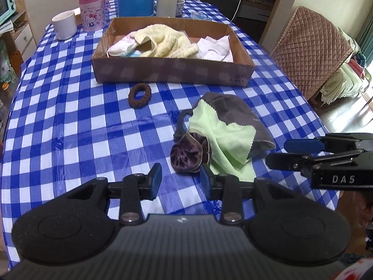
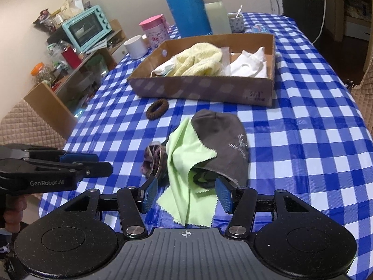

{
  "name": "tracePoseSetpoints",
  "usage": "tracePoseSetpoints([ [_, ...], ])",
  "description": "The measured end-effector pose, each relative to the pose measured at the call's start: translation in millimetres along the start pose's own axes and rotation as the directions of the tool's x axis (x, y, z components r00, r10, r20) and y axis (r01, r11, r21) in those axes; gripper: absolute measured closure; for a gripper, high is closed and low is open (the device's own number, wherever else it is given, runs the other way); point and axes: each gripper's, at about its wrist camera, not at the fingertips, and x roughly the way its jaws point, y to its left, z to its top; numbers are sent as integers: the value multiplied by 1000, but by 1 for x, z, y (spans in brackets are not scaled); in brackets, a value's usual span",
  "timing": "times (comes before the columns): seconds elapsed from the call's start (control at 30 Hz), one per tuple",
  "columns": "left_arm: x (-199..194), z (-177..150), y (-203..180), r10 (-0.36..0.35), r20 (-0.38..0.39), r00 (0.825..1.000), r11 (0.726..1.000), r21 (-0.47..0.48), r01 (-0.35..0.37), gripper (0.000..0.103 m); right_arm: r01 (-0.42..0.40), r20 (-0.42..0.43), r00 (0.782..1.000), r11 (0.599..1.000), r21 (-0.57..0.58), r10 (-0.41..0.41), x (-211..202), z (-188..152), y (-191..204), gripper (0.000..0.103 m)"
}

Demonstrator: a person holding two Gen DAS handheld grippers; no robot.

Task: Organize soft objects
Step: 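Move both tools back toward the grey cap and green cloth, then grasp the light-green cloth with the right tool and lift it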

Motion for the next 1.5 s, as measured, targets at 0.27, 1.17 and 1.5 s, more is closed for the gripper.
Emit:
tracePoseSetpoints([
  [0.27, 14, -6, -1, 5, -31, 1000, 1000, -7, -5, 71, -15, -15, 1000, 995, -96, 14, 22, -9, 12, 58],
  [1.17, 43, -6, 14, 24, -80, 997, 999, -37, -27, 71, -13, -59, 998, 983, -183, 2, 74, -8, 17, 68],
  [1.5, 46, -8, 18, 29, -88, 996, 998, -46, -34, 71, -4, -76, 997, 984, -179, -10, 83, -6, 14, 87],
])
